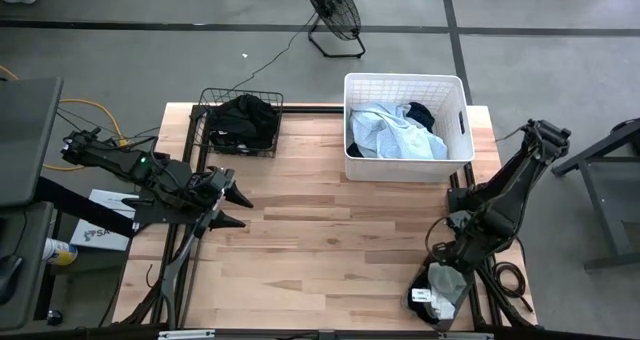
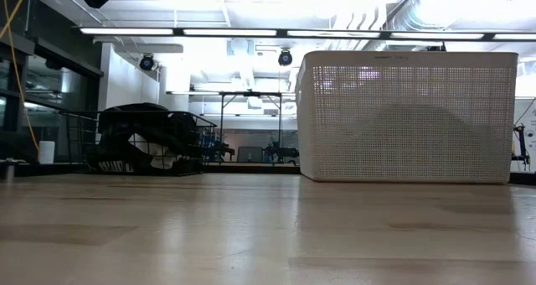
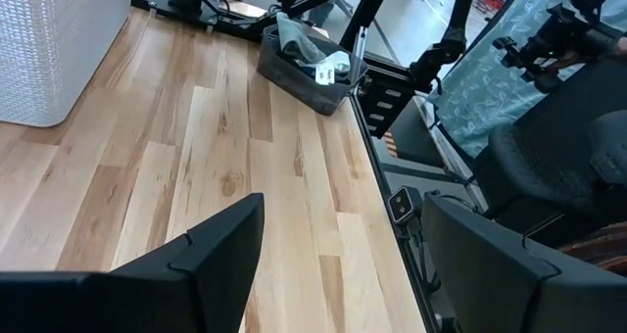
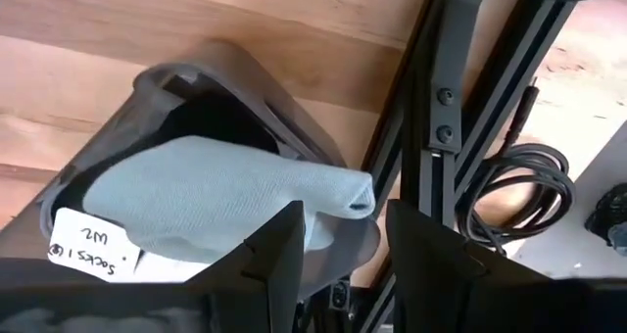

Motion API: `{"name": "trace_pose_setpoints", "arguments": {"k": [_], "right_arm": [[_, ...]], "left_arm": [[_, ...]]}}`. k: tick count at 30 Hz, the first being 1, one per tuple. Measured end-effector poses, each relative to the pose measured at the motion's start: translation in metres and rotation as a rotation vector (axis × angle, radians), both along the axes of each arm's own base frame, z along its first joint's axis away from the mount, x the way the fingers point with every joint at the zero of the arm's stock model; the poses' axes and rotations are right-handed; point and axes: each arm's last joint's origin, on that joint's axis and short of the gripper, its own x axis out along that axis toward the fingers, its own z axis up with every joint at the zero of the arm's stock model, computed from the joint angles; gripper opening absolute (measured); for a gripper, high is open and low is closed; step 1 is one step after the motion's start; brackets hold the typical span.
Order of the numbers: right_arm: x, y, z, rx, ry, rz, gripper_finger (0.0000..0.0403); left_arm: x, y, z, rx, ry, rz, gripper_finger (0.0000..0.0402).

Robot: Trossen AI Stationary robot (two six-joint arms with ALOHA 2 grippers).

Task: Pick & Place Cloths
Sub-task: Put the gray sock into the black bin

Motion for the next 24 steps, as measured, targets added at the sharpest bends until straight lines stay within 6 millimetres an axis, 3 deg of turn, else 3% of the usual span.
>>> {"name": "trace_pose_setpoints", "arguments": {"k": [24], "right_arm": [[0.008,0.006,-0.014,-0.089,0.091,-0.112,0.0139]], "left_arm": [[0.000,0.000,-0.001,-0.004,0.011,0.000,0.0273]]}}
